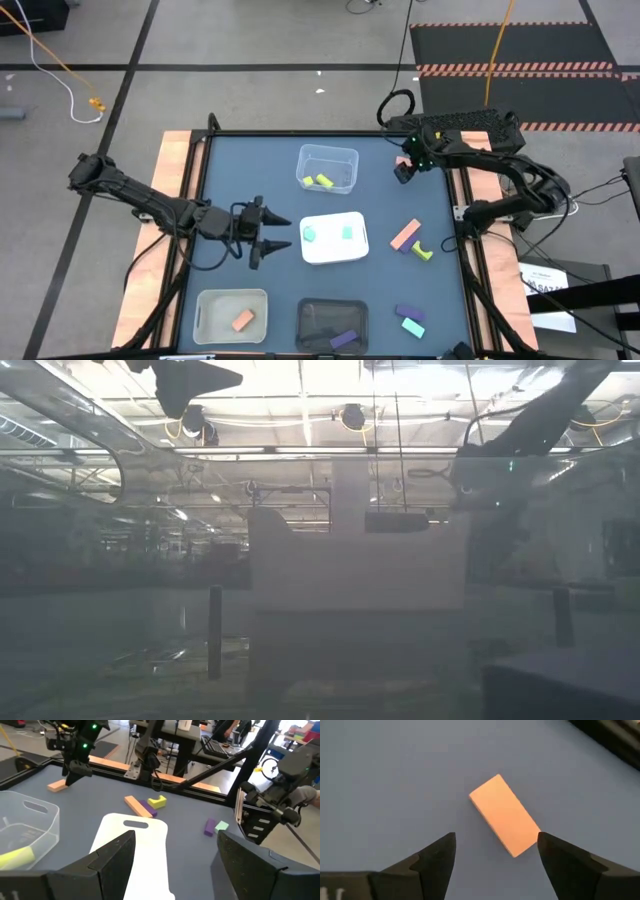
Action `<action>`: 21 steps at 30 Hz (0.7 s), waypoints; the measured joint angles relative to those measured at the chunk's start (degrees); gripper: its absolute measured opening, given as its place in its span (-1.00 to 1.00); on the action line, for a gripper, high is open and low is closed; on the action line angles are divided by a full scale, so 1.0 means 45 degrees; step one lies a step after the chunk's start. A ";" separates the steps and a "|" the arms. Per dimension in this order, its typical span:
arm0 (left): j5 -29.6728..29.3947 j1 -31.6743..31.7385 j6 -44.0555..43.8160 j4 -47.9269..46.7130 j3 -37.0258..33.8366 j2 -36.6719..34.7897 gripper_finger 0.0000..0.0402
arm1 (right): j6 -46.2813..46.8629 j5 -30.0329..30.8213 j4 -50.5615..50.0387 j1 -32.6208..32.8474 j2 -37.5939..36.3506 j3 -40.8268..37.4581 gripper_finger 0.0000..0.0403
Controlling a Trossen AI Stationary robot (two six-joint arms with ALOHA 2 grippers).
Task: Sort & place blocks by color
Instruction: Put the top brown block into the light gray bin
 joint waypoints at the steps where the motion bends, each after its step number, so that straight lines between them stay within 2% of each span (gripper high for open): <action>1: 0.0000 0.0000 0.0000 -0.0005 0.0000 0.0000 0.41 | -0.0095 -0.0004 0.0125 -0.0063 0.0168 0.0000 0.34; 7: 0.0000 0.0000 0.0000 -0.0009 0.0000 0.0000 0.41 | -0.0670 -0.0074 0.1187 -0.0590 0.0923 0.0015 0.34; 11: 0.0000 0.0000 0.0000 -0.0019 0.0000 0.0000 0.41 | -0.0777 -0.0924 0.1262 -0.0882 0.1404 0.0360 0.34; 16: 0.0000 0.0000 0.0019 -0.0029 0.0000 0.0000 0.41 | -0.1462 -0.1136 0.1098 -0.0876 0.2023 0.0728 0.34; 21: 0.0000 0.0000 0.0015 -0.0029 0.0000 0.0000 0.41 | -0.1664 -0.1277 0.1116 -0.0818 0.2260 0.0753 0.23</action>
